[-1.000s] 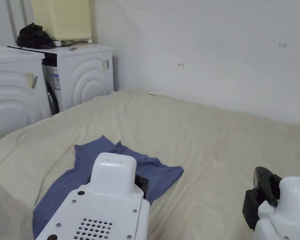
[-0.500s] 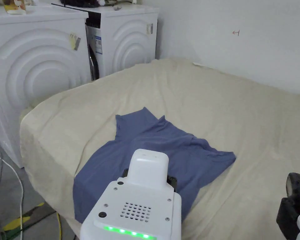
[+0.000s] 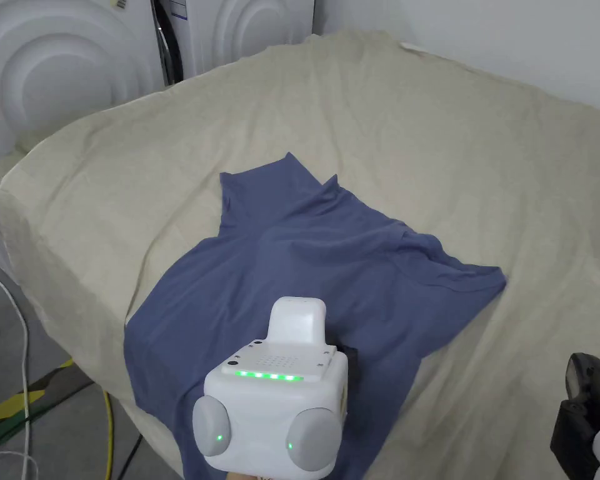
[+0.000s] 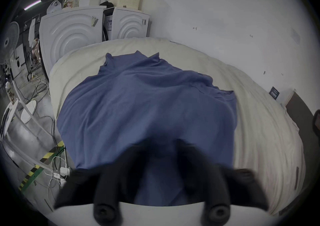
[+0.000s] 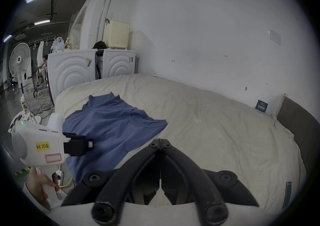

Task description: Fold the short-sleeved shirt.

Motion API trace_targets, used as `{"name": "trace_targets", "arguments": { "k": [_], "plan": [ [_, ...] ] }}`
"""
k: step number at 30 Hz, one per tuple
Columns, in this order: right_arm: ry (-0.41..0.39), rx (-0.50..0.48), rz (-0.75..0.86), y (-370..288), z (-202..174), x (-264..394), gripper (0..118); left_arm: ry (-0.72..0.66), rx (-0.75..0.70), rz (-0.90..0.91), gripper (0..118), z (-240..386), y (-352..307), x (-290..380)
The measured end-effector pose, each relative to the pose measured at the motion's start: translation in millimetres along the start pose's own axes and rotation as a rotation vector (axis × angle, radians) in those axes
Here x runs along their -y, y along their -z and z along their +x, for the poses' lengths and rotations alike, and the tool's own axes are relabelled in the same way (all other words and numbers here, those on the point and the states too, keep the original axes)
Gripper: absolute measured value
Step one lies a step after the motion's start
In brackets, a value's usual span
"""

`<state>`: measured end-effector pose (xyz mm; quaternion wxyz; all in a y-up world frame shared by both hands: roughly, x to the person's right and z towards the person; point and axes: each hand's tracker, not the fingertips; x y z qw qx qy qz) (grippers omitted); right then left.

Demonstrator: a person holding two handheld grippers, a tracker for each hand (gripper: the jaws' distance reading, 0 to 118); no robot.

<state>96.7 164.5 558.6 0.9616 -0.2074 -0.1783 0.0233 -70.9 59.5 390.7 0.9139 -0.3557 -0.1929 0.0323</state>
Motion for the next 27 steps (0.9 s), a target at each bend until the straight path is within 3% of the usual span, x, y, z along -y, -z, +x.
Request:
{"name": "trace_targets", "arguments": {
  "k": [1, 3, 14, 15, 17, 18, 19, 20, 27],
  "plan": [
    [-0.002, -0.001, -0.005, 3, 0, 0, 0, 0.002, -0.006, -0.009, 76, 0, 4, -2],
    [-0.002, 0.002, -0.013, 8, 1, -1, 0, 0.008, -0.016, -0.016, 95, -1, 11, -5],
    [0.017, 0.004, -0.063, 16, 8, 5, 0, 0.075, -0.044, -0.068, 100, 10, 38, -11],
    [0.019, 0.004, -0.067, 16, 8, 5, 0, 0.072, -0.056, -0.066, 98, 11, 37, -10],
    [0.029, -0.001, -0.071, 16, 11, 4, 0, 0.078, -0.07, -0.057, 81, 13, 30, -11],
    [0.032, -0.003, -0.072, 15, 12, 3, 0, 0.072, -0.062, -0.052, 64, 13, 28, -13],
    [0.034, -0.003, -0.07, 14, 12, 3, 0, 0.059, -0.077, -0.035, 18, 13, 25, -15],
    [0.034, -0.002, -0.07, 13, 9, 2, 0, 0.029, -0.1, -0.015, 5, 12, 24, -17],
    [0.033, 0.003, -0.057, 4, 17, 1, 0, 0.005, -0.05, -0.06, 5, 1, 17, -25]
  ]
}}
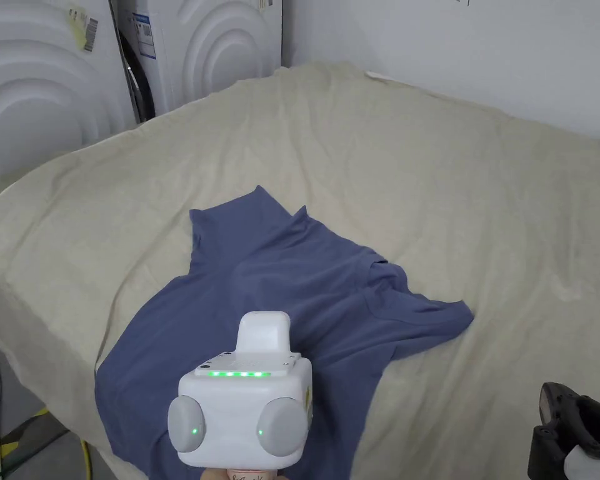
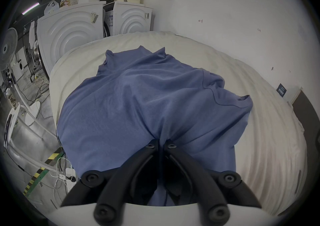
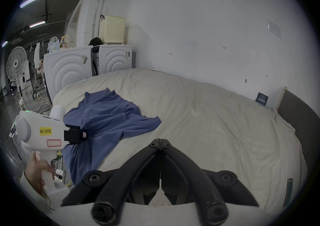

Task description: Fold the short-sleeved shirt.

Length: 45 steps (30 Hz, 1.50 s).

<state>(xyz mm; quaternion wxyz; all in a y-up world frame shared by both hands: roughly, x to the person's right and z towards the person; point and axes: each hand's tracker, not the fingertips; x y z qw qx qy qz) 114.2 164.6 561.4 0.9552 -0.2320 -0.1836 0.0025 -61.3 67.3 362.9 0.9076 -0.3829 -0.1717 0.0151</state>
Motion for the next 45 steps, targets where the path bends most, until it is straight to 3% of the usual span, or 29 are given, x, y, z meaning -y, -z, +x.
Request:
{"name": "trace_targets", "arguments": {
  "k": [8, 20, 27, 33, 39, 45],
  "plan": [
    [0.041, 0.02, 0.048, -21, 25, -2, 0, -0.011, -0.005, 0.1, 5, -3, -50, -16],
    [0.126, 0.099, 0.167, -83, 71, -7, 0, 0.223, 0.086, 0.391, 5, 74, -167, -84],
    [0.198, 0.231, 0.242, -134, 121, -4, 0, 0.351, 0.296, 0.556, 4, 169, -238, -109],
    [0.255, 0.383, 0.278, -177, 168, 8, 0, 0.442, 0.55, 0.6, 4, 257, -281, -92],
    [0.298, 0.525, 0.271, -215, 211, 26, 0, 0.483, 0.757, 0.461, 4, 327, -273, -40],
    [0.349, 0.573, 0.217, -227, 234, 49, 0, 0.556, 0.722, 0.129, 4, 379, -183, 53]
  ]
}}
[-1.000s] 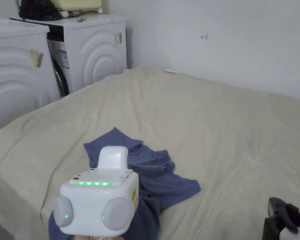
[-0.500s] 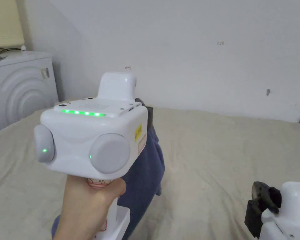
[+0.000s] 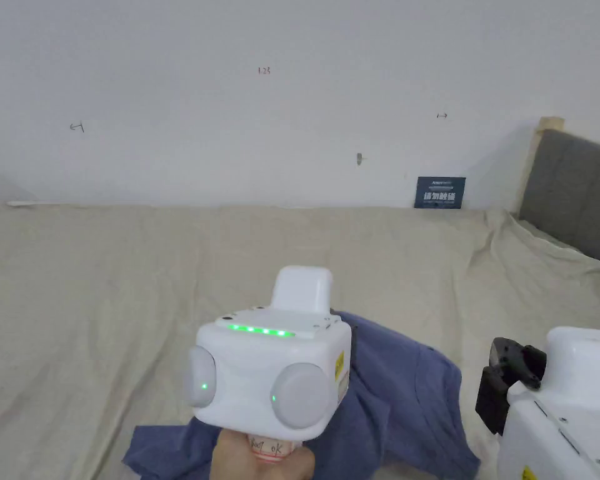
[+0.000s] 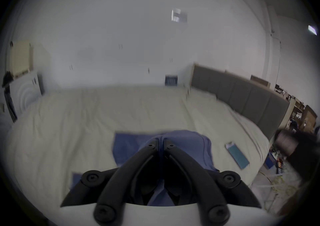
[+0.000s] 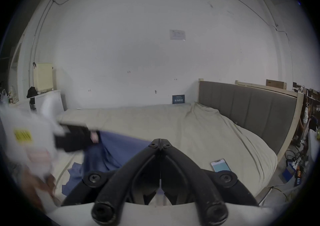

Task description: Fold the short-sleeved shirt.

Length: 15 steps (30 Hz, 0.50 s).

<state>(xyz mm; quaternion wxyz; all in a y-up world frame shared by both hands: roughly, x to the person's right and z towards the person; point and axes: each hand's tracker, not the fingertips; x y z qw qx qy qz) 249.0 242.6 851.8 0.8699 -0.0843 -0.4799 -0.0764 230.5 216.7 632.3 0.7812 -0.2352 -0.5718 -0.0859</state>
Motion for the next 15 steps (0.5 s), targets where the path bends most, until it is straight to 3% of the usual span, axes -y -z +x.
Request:
{"name": "trace_targets", "arguments": {
  "k": [4, 9, 12, 13, 15],
  "plan": [
    [-0.022, 0.007, -0.06, 7, 3, 14, 0, -0.083, 0.055, -0.228, 4, 0, 47, 63],
    [-0.032, 0.005, -0.12, 22, 3, 28, 0, -0.056, 0.006, -0.262, 10, -7, 60, 85],
    [-0.023, -0.003, -0.133, 27, 2, 30, 0, -0.101, 0.04, -0.275, 100, -19, 56, 82],
    [-0.022, -0.008, -0.134, 29, 1, 30, 0, -0.135, 0.066, -0.275, 118, -23, 54, 82],
    [-0.022, -0.014, -0.137, 30, -2, 30, 0, -0.148, 0.064, -0.214, 118, -30, 38, 77]
  ]
}}
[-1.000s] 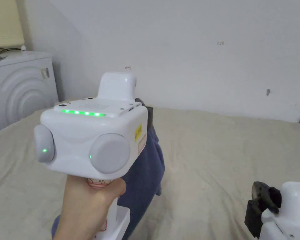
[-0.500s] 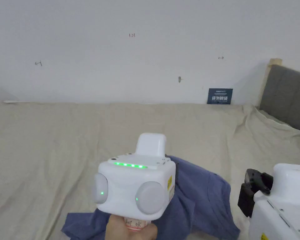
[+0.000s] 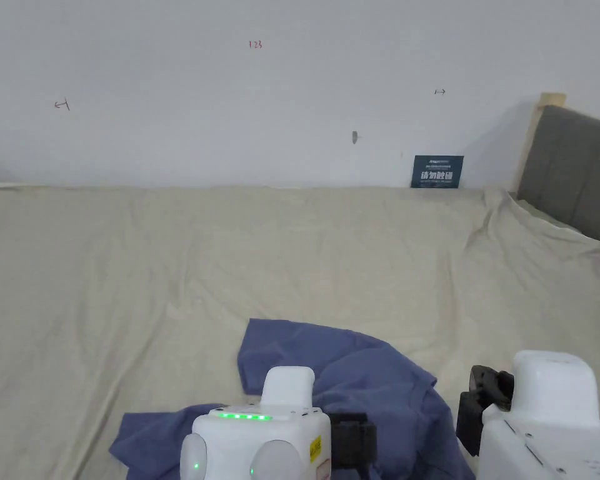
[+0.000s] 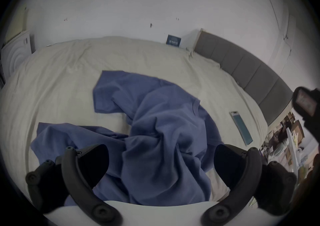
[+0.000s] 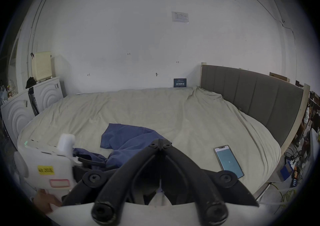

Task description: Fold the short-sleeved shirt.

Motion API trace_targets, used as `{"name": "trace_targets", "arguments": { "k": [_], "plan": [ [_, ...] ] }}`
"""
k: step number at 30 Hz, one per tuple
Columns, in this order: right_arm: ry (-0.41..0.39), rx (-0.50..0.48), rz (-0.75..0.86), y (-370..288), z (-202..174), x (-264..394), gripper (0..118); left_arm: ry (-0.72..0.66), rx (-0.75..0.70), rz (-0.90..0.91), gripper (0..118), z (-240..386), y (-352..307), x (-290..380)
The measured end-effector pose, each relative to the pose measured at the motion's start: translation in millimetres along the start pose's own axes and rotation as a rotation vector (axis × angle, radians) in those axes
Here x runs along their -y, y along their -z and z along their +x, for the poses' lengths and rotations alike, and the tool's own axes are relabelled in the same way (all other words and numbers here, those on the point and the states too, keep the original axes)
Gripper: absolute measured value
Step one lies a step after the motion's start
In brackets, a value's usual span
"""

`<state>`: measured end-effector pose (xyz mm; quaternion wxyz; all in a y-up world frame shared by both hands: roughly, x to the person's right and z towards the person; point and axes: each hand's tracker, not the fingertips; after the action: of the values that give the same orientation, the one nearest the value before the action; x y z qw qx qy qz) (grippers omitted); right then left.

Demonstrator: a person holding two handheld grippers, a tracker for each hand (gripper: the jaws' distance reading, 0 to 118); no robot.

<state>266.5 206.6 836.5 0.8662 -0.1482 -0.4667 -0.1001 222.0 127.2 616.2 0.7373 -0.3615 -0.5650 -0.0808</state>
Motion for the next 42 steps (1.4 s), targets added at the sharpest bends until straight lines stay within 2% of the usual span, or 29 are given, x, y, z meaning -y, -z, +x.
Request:
{"name": "trace_targets", "arguments": {
  "k": [5, 6, 7, 8, 11, 12, 13, 15, 18, 22, 25, 26, 27, 28, 29, 36, 38, 39, 41, 42],
  "plan": [
    [-0.009, -0.032, -0.01, 3, -11, 2, 0, 0.014, -0.017, 0.008, 118, -22, -35, -8],
    [-0.01, -0.039, -0.01, 3, -14, 2, 0, 0.016, -0.057, 0.017, 116, -30, -46, -7],
    [-0.012, -0.048, -0.01, 3, -18, 3, 0, 0.02, -0.094, 0.042, 105, -39, -56, -4],
    [-0.012, -0.058, -0.012, 3, -21, 3, 0, 0.015, -0.129, 0.051, 85, -47, -67, -1],
    [-0.018, -0.094, -0.017, 3, -33, 3, 0, -0.047, -0.268, 0.07, 54, -82, -94, 10],
    [-0.023, -0.1, -0.017, 3, -37, 4, 0, -0.098, -0.3, 0.08, 17, -96, -101, 15],
    [-0.029, -0.107, -0.018, 4, -42, 5, 0, -0.145, -0.343, 0.113, 2, -112, -108, 20],
    [-0.043, -0.126, -0.025, 6, -51, 6, 0, -0.179, -0.334, 0.038, 2, -137, -113, 29],
    [-0.064, -0.151, -0.036, 10, -65, 9, 0, -0.175, -0.43, 0.016, 0, -157, -115, 39],
    [-0.089, -0.172, -0.059, 19, -81, 11, 0, -0.268, -0.318, 0.009, 0, -178, -99, 34],
    [-0.109, -0.181, -0.075, 25, -87, 12, 0, -0.212, -0.341, -0.003, 2, -182, -75, 16],
    [-0.118, -0.182, -0.078, 27, -89, 12, 0, -0.184, -0.354, -0.024, 16, -184, -68, 9],
    [-0.126, -0.181, -0.078, 29, -90, 11, 0, -0.175, -0.332, -0.028, 48, -185, -60, 2],
    [-0.131, -0.175, -0.08, 32, -91, 10, 0, -0.17, -0.295, -0.045, 96, -189, -50, -4],
    [-0.133, -0.173, -0.082, 35, -91, 9, 0, -0.178, -0.277, -0.069, 115, -192, -40, -9],
    [-0.129, -0.163, -0.106, 60, -90, 3, 0, -0.239, -0.24, -0.088, 116, -211, 7, -32],
    [-0.133, -0.161, -0.11, 66, -90, 1, 0, -0.255, -0.241, -0.154, 97, -211, 20, -29],
    [-0.136, -0.161, -0.112, 70, -90, 0, 0, -0.256, -0.246, -0.161, 94, -209, 25, -23],
    [-0.14, -0.16, -0.113, 76, -89, -3, 0, -0.149, -0.407, -0.143, 89, -194, 28, -16],
    [-0.141, -0.16, -0.115, 80, -89, -4, 0, -0.117, -0.408, -0.151, 84, -187, 28, -17]
  ]
}}
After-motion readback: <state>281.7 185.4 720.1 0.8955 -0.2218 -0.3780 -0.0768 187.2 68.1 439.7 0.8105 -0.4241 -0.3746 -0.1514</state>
